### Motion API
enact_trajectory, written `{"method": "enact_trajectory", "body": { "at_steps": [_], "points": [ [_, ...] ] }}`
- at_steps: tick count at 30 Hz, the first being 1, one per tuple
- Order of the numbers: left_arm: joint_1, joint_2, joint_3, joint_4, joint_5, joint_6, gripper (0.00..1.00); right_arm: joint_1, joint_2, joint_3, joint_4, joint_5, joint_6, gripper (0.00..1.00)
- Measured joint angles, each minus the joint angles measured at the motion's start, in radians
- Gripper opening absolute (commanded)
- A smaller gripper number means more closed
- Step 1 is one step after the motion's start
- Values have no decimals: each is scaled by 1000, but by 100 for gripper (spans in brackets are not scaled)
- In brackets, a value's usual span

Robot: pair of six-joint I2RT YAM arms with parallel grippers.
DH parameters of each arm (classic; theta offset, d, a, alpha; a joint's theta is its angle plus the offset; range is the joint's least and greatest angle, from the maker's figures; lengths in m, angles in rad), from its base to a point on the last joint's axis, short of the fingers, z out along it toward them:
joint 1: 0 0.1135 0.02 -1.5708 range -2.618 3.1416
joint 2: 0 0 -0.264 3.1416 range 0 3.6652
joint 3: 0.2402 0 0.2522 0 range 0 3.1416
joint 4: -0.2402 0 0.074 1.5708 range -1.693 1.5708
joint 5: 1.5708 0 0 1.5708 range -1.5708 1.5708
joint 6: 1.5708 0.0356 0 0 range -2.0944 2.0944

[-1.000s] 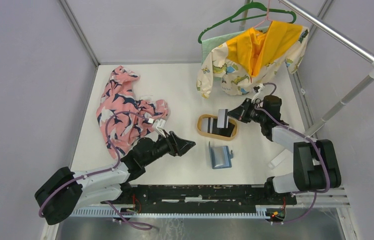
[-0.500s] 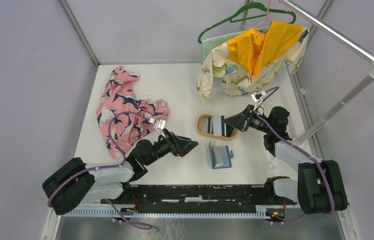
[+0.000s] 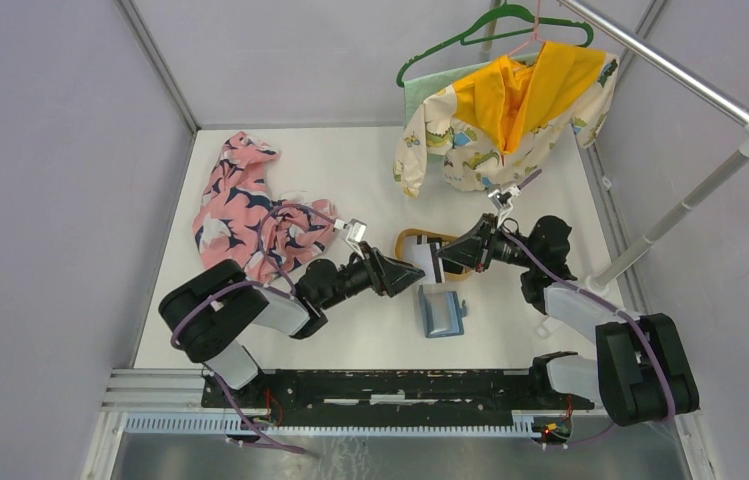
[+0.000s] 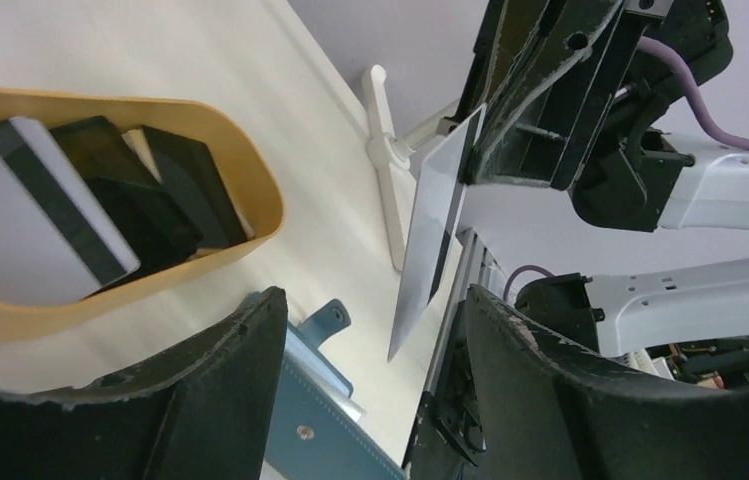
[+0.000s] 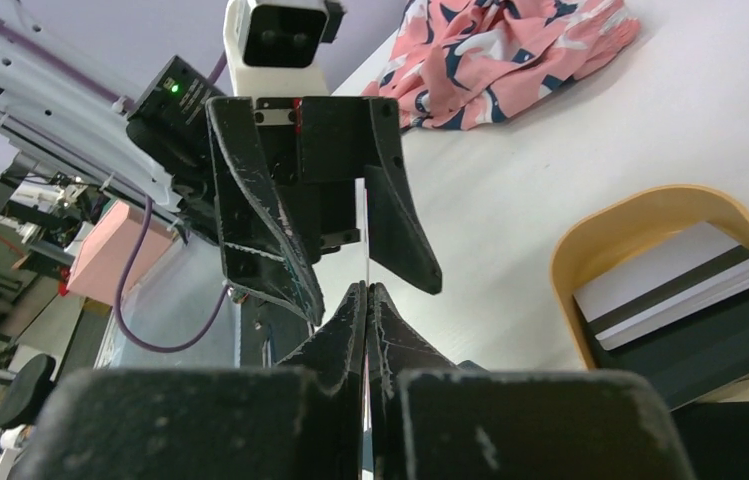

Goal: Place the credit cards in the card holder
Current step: Insert the credit card into the card holder.

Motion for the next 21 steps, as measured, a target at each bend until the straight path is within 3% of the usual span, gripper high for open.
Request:
{"method": "enact_trajectory", "body": {
  "at_steps": [5,8,9,10,11,12,14,15,17,19,21],
  "points": [
    [1,80,74,54,85,0,54,21,16,0,6,-20,-2,0],
    [4,87,79,84,139,-2,29,32,21,0,3,-27,-8,0],
    [5,87,79,93,156,-2,13,38,21,0,1,-28,-16,0],
    [6,87,79,99,167,-3,3,40,21,0,-3,-30,-22,0],
    [8,87,79,100,181,-5,2,45,21,0,-8,-32,-32,0],
    [10,88,79,100,191,-6,2,47,21,0,-13,-36,-42,6],
    [13,91,78,100,205,-7,2,50,20,2,-26,-46,-76,38],
    [13,91,75,106,206,-8,2,51,19,6,-48,-50,-105,49],
    [13,89,57,137,202,-11,2,54,12,14,-108,-61,-177,64],
    [13,76,20,169,185,-16,2,58,-4,23,-168,-76,-255,73],
    [13,59,-21,193,171,-23,2,67,-28,26,-208,-88,-322,75]
  ]
}}
